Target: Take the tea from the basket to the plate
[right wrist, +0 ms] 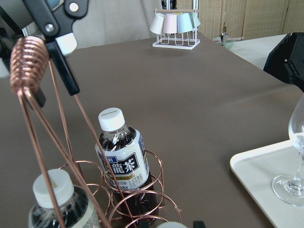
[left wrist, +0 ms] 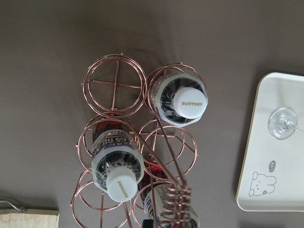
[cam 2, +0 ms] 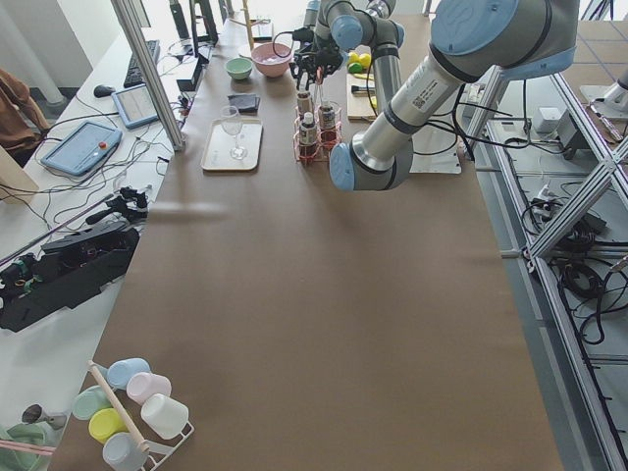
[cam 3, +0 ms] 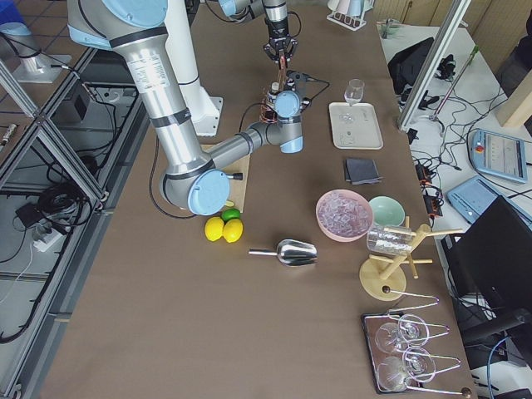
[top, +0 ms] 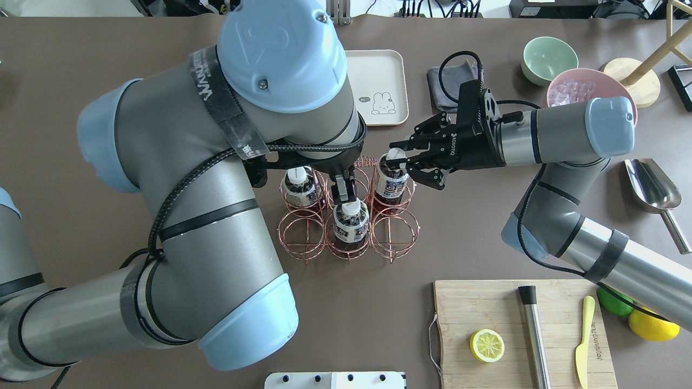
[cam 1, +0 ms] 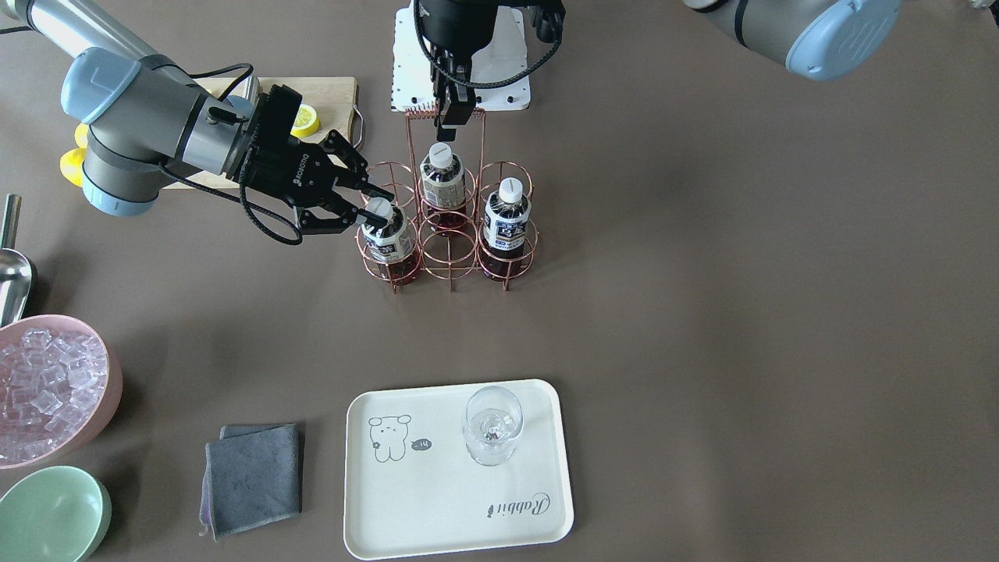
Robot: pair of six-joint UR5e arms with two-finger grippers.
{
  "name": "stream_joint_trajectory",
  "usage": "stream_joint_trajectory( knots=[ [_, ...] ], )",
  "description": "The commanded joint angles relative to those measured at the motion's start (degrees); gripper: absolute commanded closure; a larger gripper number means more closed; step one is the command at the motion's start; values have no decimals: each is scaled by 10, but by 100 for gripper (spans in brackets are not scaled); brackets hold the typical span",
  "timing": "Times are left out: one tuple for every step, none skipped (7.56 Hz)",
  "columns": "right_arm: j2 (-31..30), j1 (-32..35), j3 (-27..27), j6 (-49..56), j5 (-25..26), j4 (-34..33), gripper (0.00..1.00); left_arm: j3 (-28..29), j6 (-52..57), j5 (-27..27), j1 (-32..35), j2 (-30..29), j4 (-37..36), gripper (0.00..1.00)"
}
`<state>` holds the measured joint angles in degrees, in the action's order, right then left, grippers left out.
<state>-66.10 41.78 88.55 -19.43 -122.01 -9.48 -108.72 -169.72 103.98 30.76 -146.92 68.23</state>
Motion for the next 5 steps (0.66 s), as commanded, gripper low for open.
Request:
stream_joint_trajectory(
  knots=[
    [-4, 5, 24, -3, -2, -11, 100, 0, 0, 0, -1, 1, -3, 100],
    [-3, 13, 43, -3, -15, -32, 100, 0, -2, 0, -1, 0, -6, 100],
    [-1, 29, 68, -3, -37, -67, 100, -1, -5, 0, -1, -2, -7, 100],
    [2, 43, 96, -3, -53, -98, 100, -4, -5, 1, -1, -9, -18, 100],
    [3, 62, 109, -3, -72, -117, 100, -6, -8, 1, -2, -11, -21, 100]
  ],
)
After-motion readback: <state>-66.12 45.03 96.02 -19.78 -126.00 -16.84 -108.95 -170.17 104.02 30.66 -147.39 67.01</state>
